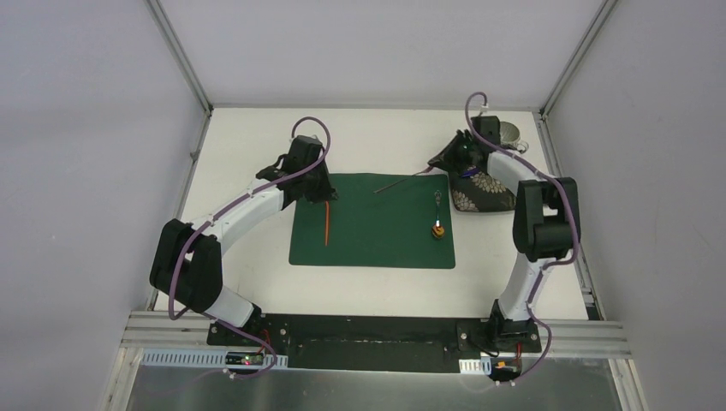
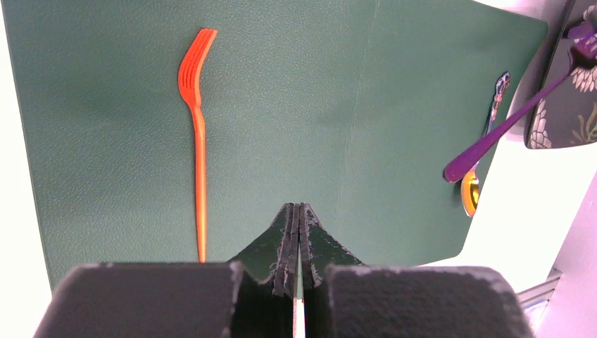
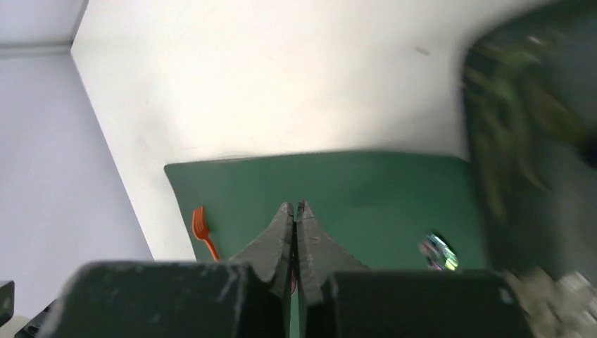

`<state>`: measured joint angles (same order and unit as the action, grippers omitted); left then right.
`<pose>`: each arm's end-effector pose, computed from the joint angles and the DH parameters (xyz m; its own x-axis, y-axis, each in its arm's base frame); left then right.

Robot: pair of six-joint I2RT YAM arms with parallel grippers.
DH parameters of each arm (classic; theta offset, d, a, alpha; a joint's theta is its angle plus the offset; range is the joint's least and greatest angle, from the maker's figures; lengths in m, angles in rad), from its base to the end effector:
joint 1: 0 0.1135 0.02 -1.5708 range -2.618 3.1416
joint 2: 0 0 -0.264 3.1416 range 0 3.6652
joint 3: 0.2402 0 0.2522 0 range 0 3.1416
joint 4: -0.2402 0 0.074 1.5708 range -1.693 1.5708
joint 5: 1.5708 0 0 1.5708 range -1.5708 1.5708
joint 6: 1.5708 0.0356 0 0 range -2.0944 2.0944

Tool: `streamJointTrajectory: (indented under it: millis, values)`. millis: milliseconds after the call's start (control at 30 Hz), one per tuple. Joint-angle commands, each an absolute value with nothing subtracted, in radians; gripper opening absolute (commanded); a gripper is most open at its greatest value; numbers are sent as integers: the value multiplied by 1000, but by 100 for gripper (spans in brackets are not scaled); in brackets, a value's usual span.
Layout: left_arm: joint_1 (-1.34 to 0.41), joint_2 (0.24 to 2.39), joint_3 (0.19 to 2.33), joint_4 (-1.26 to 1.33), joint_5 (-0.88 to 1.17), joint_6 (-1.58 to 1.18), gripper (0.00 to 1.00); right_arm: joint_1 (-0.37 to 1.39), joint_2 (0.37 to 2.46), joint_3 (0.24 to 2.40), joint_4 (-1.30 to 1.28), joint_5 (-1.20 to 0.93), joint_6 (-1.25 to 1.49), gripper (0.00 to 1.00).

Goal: Set the dinner table for one person
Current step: Pick up the fork at the center of the board, then place the fork on the napkin.

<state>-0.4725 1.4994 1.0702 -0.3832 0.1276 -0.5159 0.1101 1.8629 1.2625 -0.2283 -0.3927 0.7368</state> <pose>0.2865 -0.1515 0.2501 -0.8234 -0.1286 -0.5527 0.1416 0.8966 -0.4196 0.4003 0.0580 0.1986 -0.7835 0.5380 -0.3110 0.2267 0.7135 0.6630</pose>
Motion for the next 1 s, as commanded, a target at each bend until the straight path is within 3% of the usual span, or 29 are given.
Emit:
streamJointTrajectory:
  millis: [0,267,633,967]
  values:
    - [-482,1458,1106,-400,86,-506,0,185,1963,1482,-285,-503,609,0]
    - [-482,1467,1117,-429,76,-509,0,305,2138,1771,-510,-549,358,0]
    - [-482,1477,1124,-443,70,-512,0,425,2216,1899,-636,-553,156,0]
    - [-482,1472,1119,-451,55,-512,0,541,2325,2021,-624,-620,134,0]
